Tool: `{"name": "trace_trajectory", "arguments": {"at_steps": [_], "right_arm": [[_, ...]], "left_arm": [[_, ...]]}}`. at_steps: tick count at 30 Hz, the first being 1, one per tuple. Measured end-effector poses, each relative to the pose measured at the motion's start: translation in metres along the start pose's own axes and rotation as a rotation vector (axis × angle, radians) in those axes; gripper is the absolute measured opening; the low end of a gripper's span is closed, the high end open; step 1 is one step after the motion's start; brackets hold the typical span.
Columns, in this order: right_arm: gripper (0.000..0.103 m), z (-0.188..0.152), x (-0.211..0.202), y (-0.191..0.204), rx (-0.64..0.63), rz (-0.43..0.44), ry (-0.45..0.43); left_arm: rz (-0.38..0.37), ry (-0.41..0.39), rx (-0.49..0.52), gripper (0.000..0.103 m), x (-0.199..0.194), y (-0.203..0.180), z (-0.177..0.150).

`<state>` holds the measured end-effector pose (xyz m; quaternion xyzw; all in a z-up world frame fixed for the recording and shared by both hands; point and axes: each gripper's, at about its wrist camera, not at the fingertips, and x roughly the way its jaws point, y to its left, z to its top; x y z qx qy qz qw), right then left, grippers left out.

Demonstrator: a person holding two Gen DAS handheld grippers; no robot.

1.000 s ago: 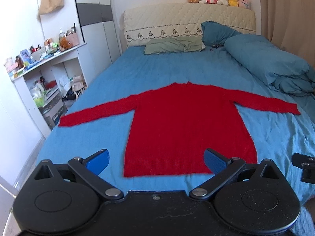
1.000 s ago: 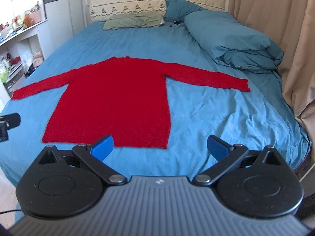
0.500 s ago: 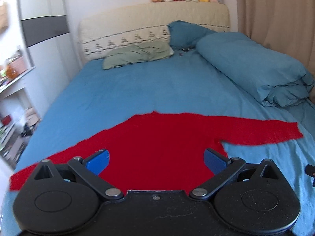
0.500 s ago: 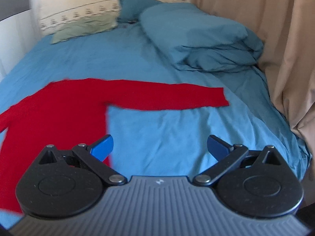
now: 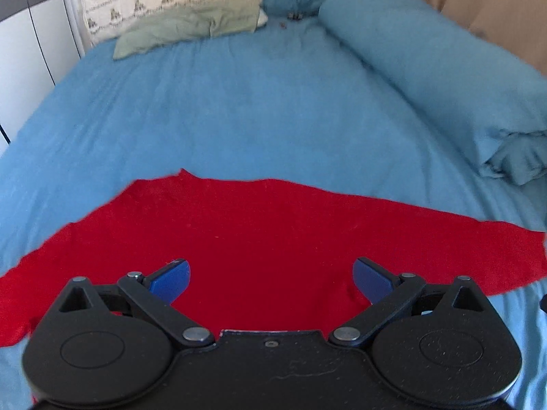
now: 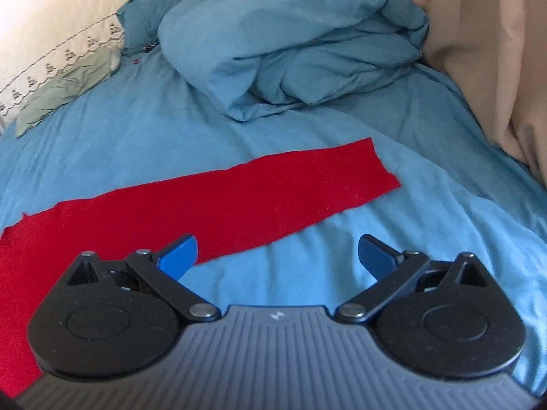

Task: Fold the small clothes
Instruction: 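Lower the right tool to the sweater's sleeve and close on it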

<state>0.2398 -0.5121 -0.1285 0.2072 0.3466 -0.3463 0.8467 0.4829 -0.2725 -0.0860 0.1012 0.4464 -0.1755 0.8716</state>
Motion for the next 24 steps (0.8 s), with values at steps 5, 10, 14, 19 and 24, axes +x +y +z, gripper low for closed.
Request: {"name": "trace_trajectory", "arguments": {"at_steps": [5, 10, 14, 19, 24], "right_arm": [[0.103, -0.004, 0.042, -0.018, 0.109, 0.004, 0.063], [0.085, -0.008, 0.077, -0.040, 0.208, 0.014, 0.071], [0.075, -0.003, 0.097, -0.050, 0.245, 0.036, 0.035], [0.049, 0.010, 0.114, -0.053, 0.246, 0.029, 0.005], [0.025, 0.028, 0.113, -0.041, 0.217, 0.025, -0.034]], "left_arm": [[-0.004, 0.077, 0.000, 0.102, 0.051, -0.013, -0.001], [0.016, 0.116, -0.012, 0.100, 0.086, -0.015, -0.010], [0.067, 0.091, 0.040, 0.100, 0.103, -0.018, -0.009], [0.078, 0.128, 0.043, 0.096, 0.131, -0.013, -0.009], [0.072, 0.157, 0.033, 0.102, 0.147, -0.007, -0.009]]}}
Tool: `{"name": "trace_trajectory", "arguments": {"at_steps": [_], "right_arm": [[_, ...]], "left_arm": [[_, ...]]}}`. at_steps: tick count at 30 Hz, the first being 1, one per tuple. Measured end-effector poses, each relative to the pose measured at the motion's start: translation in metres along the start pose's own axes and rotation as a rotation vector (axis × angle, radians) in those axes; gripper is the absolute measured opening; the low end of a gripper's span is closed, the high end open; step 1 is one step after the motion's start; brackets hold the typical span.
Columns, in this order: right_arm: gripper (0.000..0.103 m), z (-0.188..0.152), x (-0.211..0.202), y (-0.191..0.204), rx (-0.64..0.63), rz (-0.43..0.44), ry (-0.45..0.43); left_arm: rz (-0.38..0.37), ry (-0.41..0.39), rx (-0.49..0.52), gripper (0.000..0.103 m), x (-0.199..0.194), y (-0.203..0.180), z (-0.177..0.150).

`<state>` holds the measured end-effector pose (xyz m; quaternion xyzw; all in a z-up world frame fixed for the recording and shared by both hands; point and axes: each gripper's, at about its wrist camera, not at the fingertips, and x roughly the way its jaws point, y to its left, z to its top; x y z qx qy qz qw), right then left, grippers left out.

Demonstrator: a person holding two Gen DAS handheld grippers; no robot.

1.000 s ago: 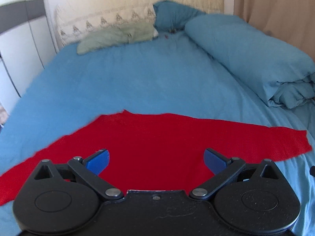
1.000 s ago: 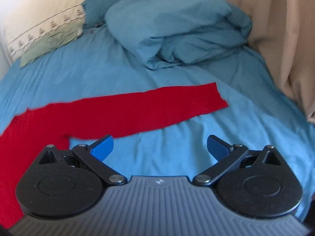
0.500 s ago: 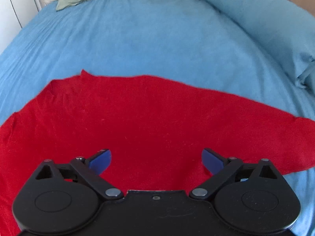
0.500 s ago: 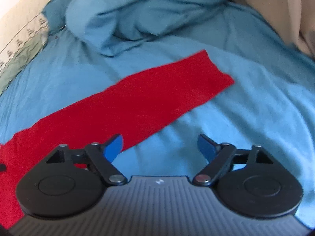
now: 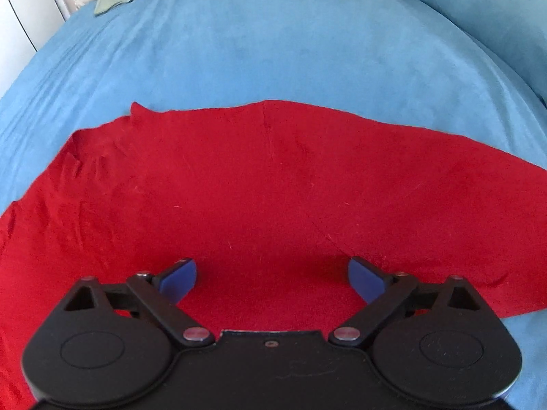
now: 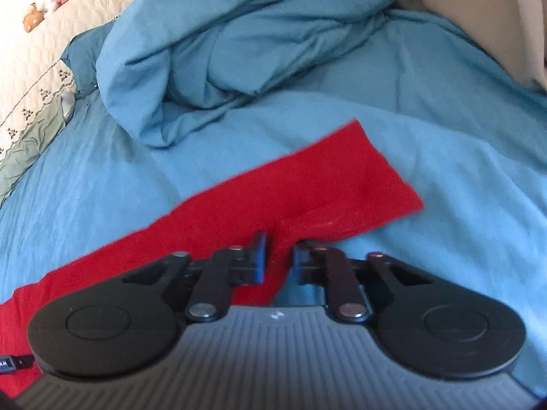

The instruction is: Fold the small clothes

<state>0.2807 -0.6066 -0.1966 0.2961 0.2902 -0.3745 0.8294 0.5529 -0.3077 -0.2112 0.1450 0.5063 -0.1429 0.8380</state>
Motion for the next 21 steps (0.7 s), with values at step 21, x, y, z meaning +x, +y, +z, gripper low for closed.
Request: {"name": "trace_trajectory", "arguments": {"at_steps": [21], "right_arm": [[0.020, -0.053, -0.091, 0.318, -0.359, 0.693, 0.043]], "left_arm": [[0.139, -0.130, -0.122, 0.103, -0.103, 0.154, -0.001]]}}
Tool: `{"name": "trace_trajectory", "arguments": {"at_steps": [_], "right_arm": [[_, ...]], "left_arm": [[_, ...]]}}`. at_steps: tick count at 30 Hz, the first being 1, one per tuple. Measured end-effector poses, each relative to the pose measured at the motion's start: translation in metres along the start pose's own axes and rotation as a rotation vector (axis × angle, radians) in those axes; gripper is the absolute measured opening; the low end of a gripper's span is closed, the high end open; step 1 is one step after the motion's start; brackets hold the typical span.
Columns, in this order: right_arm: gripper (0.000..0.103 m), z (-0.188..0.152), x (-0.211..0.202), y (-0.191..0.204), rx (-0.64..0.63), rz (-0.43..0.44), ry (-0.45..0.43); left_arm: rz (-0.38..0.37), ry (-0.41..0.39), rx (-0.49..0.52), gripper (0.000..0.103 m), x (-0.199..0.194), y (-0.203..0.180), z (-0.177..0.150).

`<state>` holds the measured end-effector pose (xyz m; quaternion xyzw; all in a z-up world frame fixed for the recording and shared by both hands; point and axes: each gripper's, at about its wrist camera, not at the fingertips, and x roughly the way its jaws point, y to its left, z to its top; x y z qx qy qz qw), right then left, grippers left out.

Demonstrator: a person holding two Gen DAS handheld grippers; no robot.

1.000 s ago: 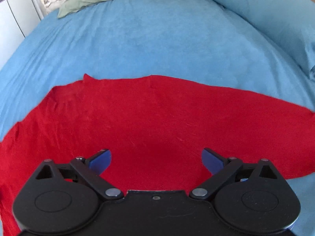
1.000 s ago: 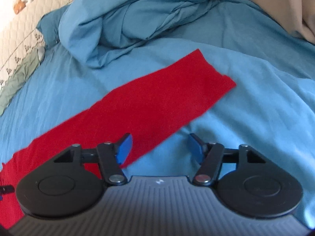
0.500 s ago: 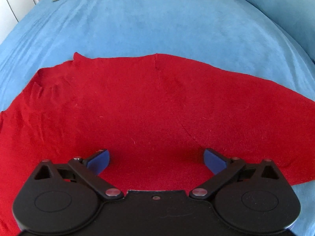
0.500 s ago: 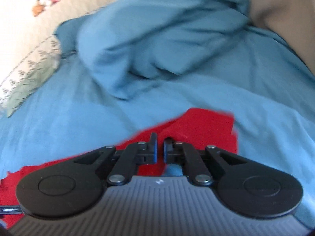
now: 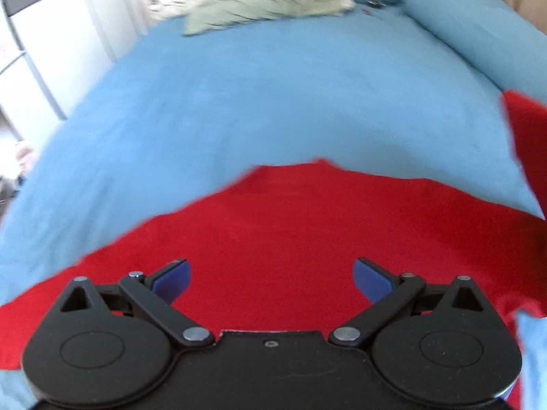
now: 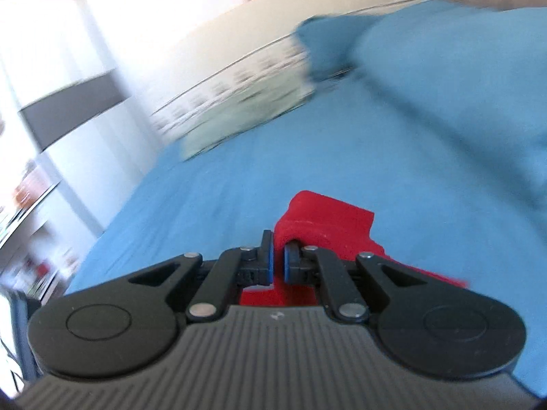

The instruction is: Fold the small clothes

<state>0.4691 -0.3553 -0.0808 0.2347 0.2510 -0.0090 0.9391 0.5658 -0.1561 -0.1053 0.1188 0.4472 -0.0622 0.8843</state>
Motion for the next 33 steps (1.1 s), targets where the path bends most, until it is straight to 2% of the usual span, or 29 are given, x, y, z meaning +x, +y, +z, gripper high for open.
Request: {"name": "trace_trajectory", "arguments": {"at_steps": [3, 6, 9, 12, 15, 16, 17, 18, 20, 22, 25, 30, 33], "right_arm": [[0.020, -0.046, 0.041, 0.045, -0.060, 0.072, 0.094], [0.020, -0.094, 0.069, 0.074, -0.108, 0.080, 0.182], [0.020, -0.135, 0.079, 0.087, -0.153, 0.068, 0.223], [0.020, -0.155, 0.090, 0.081, -0.180, 0.060, 0.254], [0.024, -0.167, 0.090, 0.076, -0.206, 0.053, 0.264], [0.029, -0.163, 0.097, 0.077, -0.214, 0.047, 0.261], [0.043, -0.164, 0.094, 0.076, -0.223, 0.049, 0.262], [0.051, -0.164, 0.088, 0.075, -0.236, 0.061, 0.257], [0.085, -0.158, 0.080, 0.071, -0.289, 0.055, 0.243], [0.100, -0.150, 0.068, 0.069, -0.365, 0.020, 0.216], [0.103, -0.145, 0.042, 0.054, -0.441, -0.017, 0.219], [0.103, -0.142, 0.008, 0.021, -0.436, -0.065, 0.256], [0.103, -0.145, -0.009, 0.005, -0.418, -0.108, 0.251]], "left_arm": [[0.050, -0.011, -0.022, 0.103, 0.000, 0.037, -0.015], [0.061, 0.030, -0.061, 0.103, 0.010, 0.064, -0.029], [0.075, 0.051, -0.079, 0.103, 0.019, 0.080, -0.043], [0.070, 0.063, -0.089, 0.103, 0.024, 0.087, -0.052], [0.033, 0.067, -0.103, 0.103, 0.027, 0.088, -0.055], [0.022, 0.064, -0.100, 0.103, 0.029, 0.091, -0.058], [0.014, 0.060, -0.092, 0.103, 0.028, 0.089, -0.056], [0.006, 0.054, -0.082, 0.102, 0.026, 0.085, -0.055], [-0.031, 0.033, -0.055, 0.102, 0.020, 0.076, -0.051], [-0.092, 0.003, -0.016, 0.102, 0.013, 0.064, -0.047], [-0.175, -0.014, 0.071, 0.102, 0.007, 0.035, -0.038], [-0.278, -0.031, 0.215, 0.101, 0.013, -0.021, -0.032], [-0.278, -0.040, 0.300, 0.085, 0.027, -0.050, -0.040]]}}
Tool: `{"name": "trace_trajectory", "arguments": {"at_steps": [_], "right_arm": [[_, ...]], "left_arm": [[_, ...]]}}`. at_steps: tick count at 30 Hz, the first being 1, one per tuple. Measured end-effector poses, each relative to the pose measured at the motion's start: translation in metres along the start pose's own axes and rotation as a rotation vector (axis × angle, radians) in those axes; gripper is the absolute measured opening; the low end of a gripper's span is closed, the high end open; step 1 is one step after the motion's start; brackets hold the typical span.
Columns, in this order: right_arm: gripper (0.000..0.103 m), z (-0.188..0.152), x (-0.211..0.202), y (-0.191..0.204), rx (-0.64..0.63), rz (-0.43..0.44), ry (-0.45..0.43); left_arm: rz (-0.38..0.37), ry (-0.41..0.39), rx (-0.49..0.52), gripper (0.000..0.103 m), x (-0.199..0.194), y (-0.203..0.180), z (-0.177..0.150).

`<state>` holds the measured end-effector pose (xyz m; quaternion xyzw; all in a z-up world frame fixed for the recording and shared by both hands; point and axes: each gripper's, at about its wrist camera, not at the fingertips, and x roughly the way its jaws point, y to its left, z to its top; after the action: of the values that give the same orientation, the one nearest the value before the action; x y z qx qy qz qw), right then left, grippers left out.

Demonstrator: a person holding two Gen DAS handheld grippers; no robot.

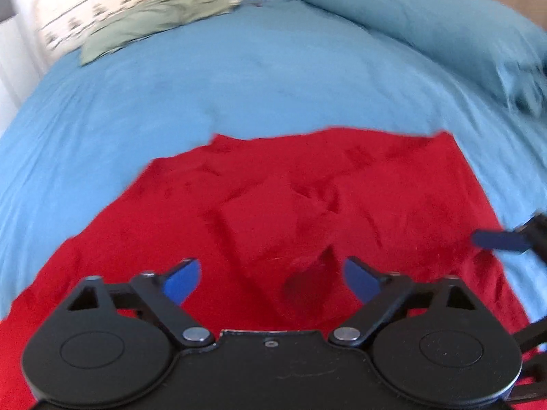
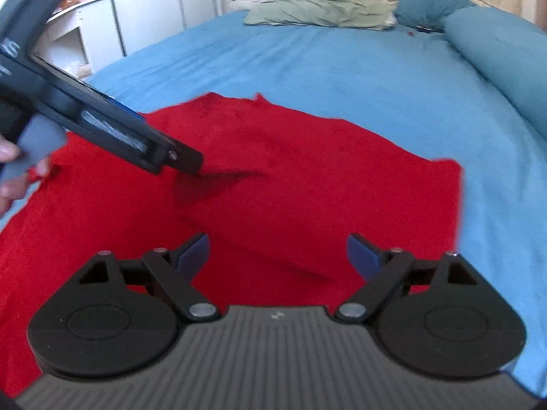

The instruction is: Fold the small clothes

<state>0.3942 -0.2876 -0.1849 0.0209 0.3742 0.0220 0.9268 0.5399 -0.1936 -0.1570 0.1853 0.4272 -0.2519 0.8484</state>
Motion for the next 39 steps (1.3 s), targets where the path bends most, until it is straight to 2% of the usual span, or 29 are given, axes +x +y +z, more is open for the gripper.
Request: {"name": "trace_trajectory", "arguments": {"at_steps": [2, 4, 6, 9, 11, 14, 18, 19, 20, 22, 26, 27, 28, 29, 30, 32, 35, 39], "right_arm": [[0.103, -0.008, -0.006, -0.009, 0.036, -0.016, 0.004], [0.103, -0.015, -0.011, -0.016, 0.068, -0.033, 0.008], [0.103, -0.022, -0.014, -0.023, 0.098, -0.038, 0.010], [0.103, -0.030, -0.016, -0.029, 0.128, -0.044, 0.012], [0.103, -0.032, -0.017, -0.030, 0.137, -0.046, 0.013], [0.103, -0.032, -0.018, -0.032, 0.150, -0.062, 0.010], [0.103, -0.032, -0.016, -0.034, 0.164, -0.068, 0.013], [0.103, -0.031, -0.014, -0.034, 0.169, -0.066, 0.018], [0.103, -0.032, -0.014, -0.034, 0.175, -0.063, 0.021], [0.103, -0.032, -0.014, -0.034, 0.180, -0.063, 0.026], [0.103, -0.031, -0.010, -0.033, 0.198, -0.068, 0.033], [0.103, -0.030, -0.009, -0.034, 0.203, -0.072, 0.033], [0.103, -0.031, -0.009, -0.035, 0.208, -0.076, 0.034], [0.103, -0.031, -0.009, -0.035, 0.212, -0.077, 0.034], [0.103, -0.031, -0.008, -0.035, 0.213, -0.078, 0.035], [0.103, -0.029, -0.005, -0.035, 0.209, -0.085, 0.037], [0.103, -0.023, -0.002, -0.036, 0.204, -0.105, 0.039], [0.103, -0.015, 0.000, -0.038, 0.214, -0.129, 0.030]], "left_arm": [[0.009, 0.009, 0.028, 0.066, 0.009, -0.006, -0.005], [0.024, 0.019, 0.046, 0.056, 0.018, -0.011, -0.010], [0.046, -0.007, 0.048, 0.052, 0.022, -0.011, -0.013], [0.072, -0.037, 0.054, 0.038, 0.028, -0.016, -0.009], [0.103, -0.054, 0.051, 0.008, 0.028, -0.014, -0.005], [0.147, -0.089, -0.036, 0.007, 0.021, 0.005, -0.002], [0.136, -0.086, -0.220, 0.009, 0.010, 0.041, -0.011], [0.118, -0.072, -0.252, 0.013, 0.010, 0.047, -0.016], [0.094, -0.061, -0.272, 0.026, 0.011, 0.050, -0.022], [0.065, -0.039, -0.307, 0.047, 0.016, 0.056, -0.032], [0.005, -0.053, -0.426, 0.048, 0.021, 0.069, -0.045], [-0.005, -0.064, -0.456, 0.047, 0.020, 0.072, -0.046], [-0.012, -0.071, -0.482, 0.043, 0.020, 0.075, -0.046], [-0.011, -0.073, -0.497, 0.016, 0.020, 0.075, -0.046], [-0.012, -0.068, -0.506, 0.003, 0.022, 0.078, -0.043], [-0.012, -0.069, -0.516, 0.005, 0.021, 0.078, -0.036], [0.000, -0.159, -0.512, 0.004, 0.000, 0.082, -0.020], [0.109, -0.283, -0.518, 0.005, -0.044, 0.098, -0.007]]}}
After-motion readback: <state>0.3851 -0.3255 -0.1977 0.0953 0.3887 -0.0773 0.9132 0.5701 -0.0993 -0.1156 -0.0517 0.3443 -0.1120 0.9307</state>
